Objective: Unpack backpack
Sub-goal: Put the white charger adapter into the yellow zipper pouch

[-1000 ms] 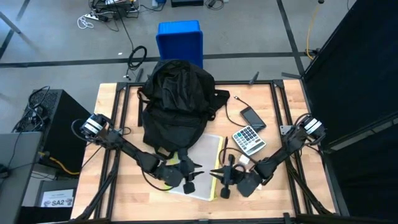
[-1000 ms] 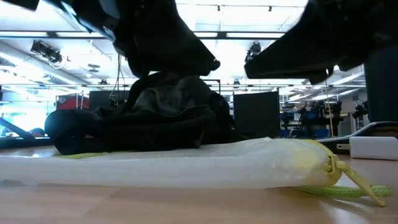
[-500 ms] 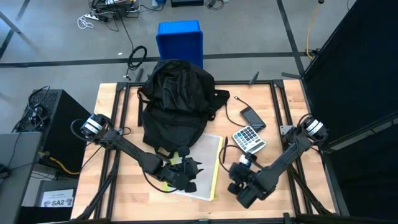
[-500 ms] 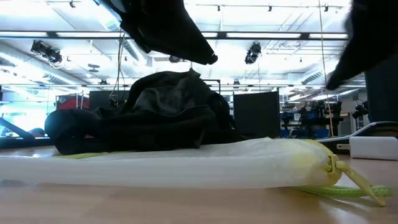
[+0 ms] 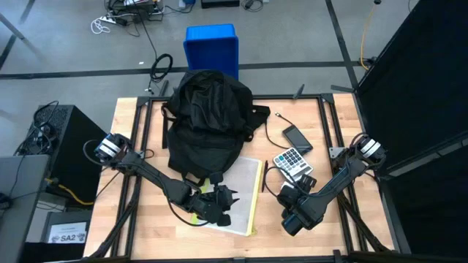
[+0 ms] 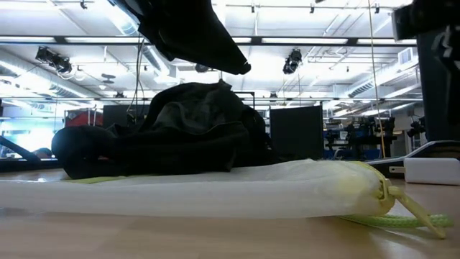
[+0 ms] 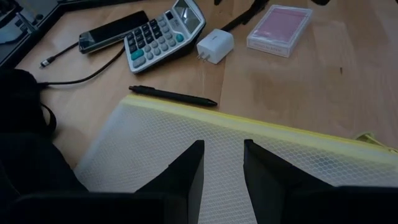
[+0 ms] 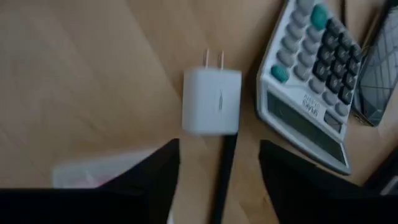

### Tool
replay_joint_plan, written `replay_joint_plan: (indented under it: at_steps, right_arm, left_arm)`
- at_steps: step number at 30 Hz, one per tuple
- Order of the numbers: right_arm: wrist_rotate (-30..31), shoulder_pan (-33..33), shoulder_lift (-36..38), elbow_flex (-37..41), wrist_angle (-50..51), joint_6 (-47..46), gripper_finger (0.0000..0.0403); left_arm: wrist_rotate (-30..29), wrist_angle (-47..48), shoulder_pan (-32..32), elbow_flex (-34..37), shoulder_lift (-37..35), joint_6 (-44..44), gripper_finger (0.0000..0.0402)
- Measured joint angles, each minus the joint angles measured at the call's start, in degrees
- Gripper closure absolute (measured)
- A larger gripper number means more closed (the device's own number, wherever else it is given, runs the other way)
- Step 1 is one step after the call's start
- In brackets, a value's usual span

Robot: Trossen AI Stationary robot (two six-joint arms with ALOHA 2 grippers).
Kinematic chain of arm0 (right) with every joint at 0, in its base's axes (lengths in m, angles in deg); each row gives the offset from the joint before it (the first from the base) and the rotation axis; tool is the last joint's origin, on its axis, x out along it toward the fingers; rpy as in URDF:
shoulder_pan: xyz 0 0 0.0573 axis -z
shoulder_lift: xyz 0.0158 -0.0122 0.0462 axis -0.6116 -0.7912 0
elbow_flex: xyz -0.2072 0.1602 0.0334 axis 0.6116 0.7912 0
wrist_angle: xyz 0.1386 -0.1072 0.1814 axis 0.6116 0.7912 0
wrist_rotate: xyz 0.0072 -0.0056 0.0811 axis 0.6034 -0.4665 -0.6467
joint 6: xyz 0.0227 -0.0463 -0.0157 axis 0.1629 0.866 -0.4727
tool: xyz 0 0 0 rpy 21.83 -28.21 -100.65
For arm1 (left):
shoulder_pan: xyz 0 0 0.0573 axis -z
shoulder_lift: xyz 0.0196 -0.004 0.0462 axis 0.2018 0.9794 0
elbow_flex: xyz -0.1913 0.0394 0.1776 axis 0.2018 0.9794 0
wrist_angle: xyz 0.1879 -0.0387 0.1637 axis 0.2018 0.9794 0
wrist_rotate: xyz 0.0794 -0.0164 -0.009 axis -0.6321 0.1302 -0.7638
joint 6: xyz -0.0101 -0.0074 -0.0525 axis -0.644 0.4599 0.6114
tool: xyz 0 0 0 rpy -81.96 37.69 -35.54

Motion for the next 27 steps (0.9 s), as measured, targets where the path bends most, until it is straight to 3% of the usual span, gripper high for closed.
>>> replay_joint_plan:
  at_steps: [5,10,15,20,23,27]
  right_arm:
    - [1.02,0.69,5.99,0.05,-4.75,8.06,0.0159]
    - [2.6,1.61,13.35,1.07,-6.12,10.35,0.0175]
    - [-0.68,2.49,19.94,11.66,-9.55,7.75,0.0209]
    - [-4.88,2.2,27.77,24.0,-24.23,5.97,0.0234]
    - [-5.34,2.06,30.67,28.31,-31.87,6.06,0.0238]
    - [-2.82,2.63,30.37,30.99,-33.79,8.18,0.0221]
  left_arm:
    - [0.34,0.02,0.07,0.0,0.0,0.03,0.0314]
    - [0.38,0.02,0.04,0.0,0.0,0.06,0.0314]
    - [0.41,0.02,0.0,0.0,0.0,0.08,0.0314]
    - [0.45,0.06,0.0,0.02,-0.01,0.68,0.0314]
    - [0.45,0.04,0.0,0.02,0.0,0.66,0.0314]
    - [0.45,0.02,-0.13,0.02,0.0,0.63,0.0314]
